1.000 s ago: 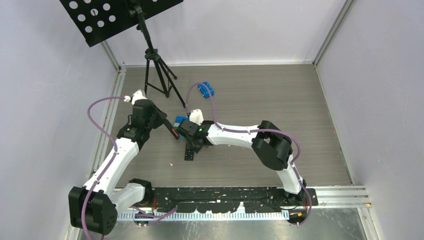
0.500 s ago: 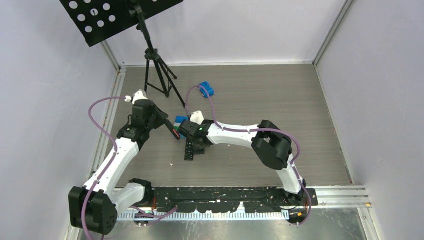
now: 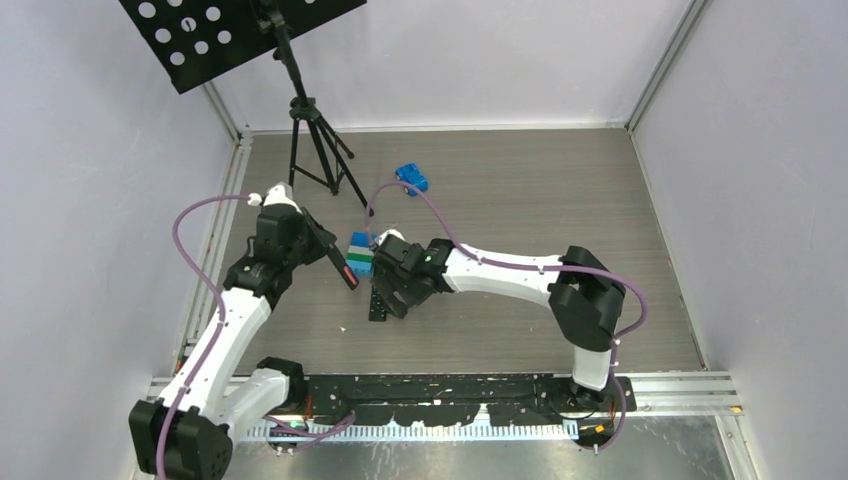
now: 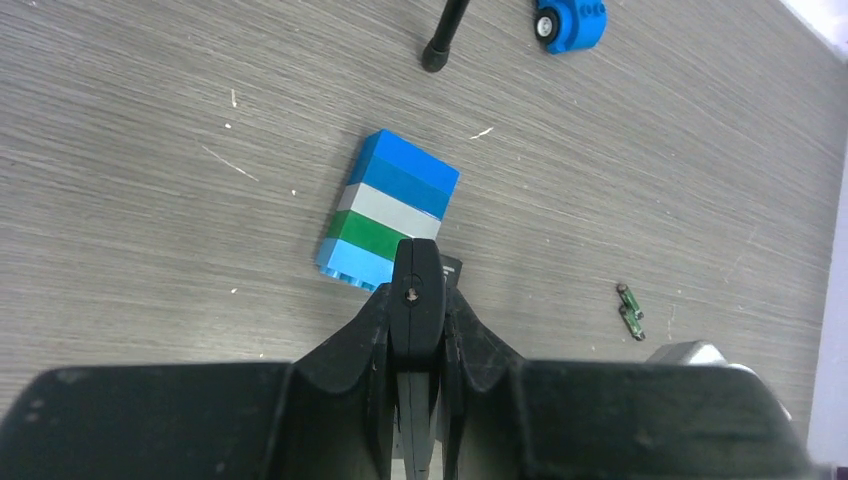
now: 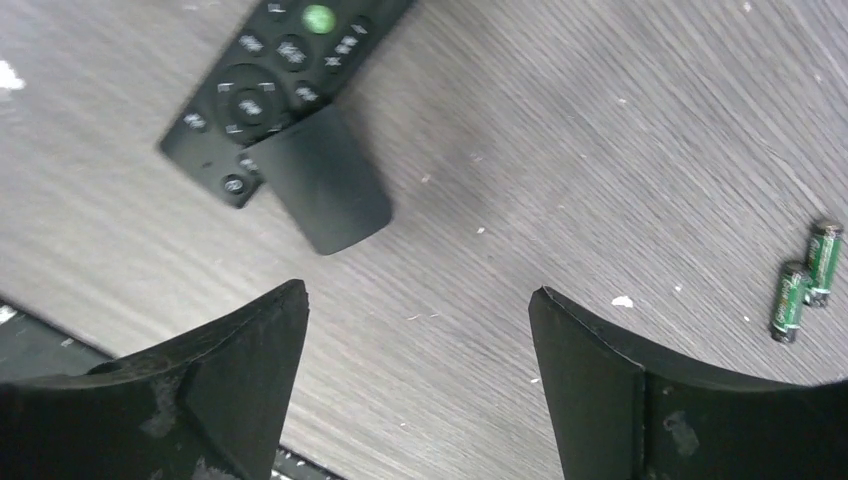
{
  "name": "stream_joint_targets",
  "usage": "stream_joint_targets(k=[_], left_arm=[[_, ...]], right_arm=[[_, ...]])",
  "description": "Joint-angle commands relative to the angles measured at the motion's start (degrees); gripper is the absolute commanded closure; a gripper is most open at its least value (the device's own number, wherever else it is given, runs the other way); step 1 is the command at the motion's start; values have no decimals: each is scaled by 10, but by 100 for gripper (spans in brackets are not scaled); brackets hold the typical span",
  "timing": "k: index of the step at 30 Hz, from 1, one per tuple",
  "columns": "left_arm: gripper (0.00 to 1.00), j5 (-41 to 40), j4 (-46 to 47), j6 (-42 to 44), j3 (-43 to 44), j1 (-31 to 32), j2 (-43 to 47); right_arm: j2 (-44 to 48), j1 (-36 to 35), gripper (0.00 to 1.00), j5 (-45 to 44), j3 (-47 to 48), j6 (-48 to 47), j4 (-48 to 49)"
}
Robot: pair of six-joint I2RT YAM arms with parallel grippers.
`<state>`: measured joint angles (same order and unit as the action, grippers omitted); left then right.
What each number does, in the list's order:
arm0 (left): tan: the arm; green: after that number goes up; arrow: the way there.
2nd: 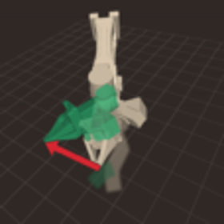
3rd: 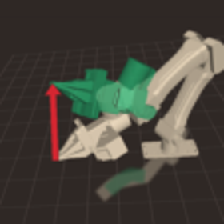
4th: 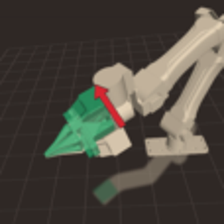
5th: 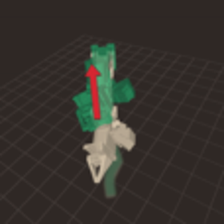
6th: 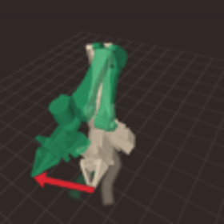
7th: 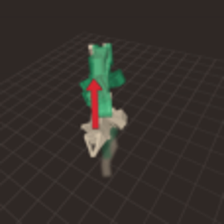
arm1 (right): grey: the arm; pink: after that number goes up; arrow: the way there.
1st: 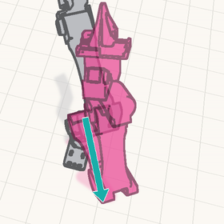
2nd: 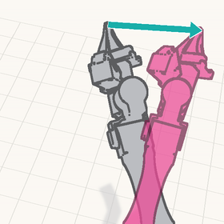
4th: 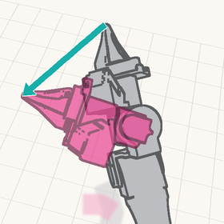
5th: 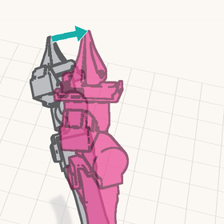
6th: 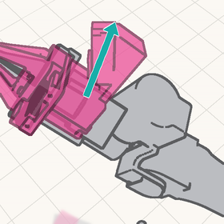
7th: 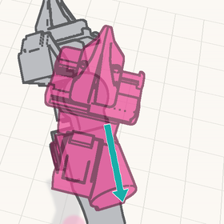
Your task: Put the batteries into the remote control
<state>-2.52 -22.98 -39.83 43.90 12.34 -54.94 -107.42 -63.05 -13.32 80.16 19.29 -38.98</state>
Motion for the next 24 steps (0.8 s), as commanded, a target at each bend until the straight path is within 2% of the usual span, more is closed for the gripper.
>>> stream_joint_targets(k=[1,8,12,14,19,24], left_arm=[[100,11,-56,25,45,-2,48],[100,22,-95,37,51,-3,97],[100,57,-103,37,52,-3,96],[100,68,-106,32,51,-3,90],[100,87,-95,13,45,-2,87],[100,73,-98,12,47,-3,97]], right_arm=[[43,1,12,86,-9,-85,51],[21,1,19,92,-17,-131,93],[-26,1,35,73,18,-154,41],[-21,1,35,74,1,-165,61],[-15,1,26,102,-32,-189,110],[-38,1,25,135,-27,-215,118]])
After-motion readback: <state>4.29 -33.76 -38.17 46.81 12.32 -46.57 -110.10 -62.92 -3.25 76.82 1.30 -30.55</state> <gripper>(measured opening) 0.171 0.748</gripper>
